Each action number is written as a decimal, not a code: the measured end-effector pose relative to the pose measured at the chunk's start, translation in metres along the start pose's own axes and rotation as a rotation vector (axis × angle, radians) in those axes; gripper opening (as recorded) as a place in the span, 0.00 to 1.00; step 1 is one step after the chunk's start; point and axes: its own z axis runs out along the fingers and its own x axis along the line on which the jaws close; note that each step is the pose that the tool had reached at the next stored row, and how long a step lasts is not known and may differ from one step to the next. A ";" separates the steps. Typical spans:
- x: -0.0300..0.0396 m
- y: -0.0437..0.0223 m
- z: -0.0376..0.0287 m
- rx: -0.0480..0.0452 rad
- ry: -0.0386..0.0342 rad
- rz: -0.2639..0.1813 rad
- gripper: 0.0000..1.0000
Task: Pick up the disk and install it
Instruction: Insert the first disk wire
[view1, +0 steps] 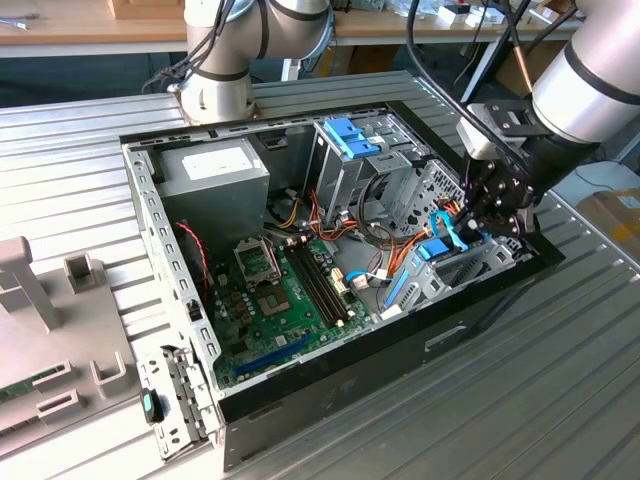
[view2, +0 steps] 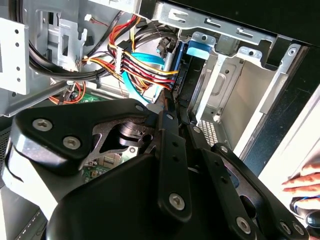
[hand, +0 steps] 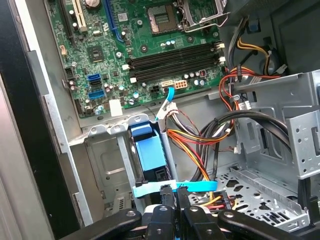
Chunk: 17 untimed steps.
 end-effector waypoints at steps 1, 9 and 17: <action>0.0002 0.0001 0.0009 0.0001 0.0002 0.000 0.15; 0.0008 0.0002 0.0047 0.0000 0.0003 0.000 0.15; 0.0001 0.0001 0.0008 0.0002 -0.0002 0.001 0.15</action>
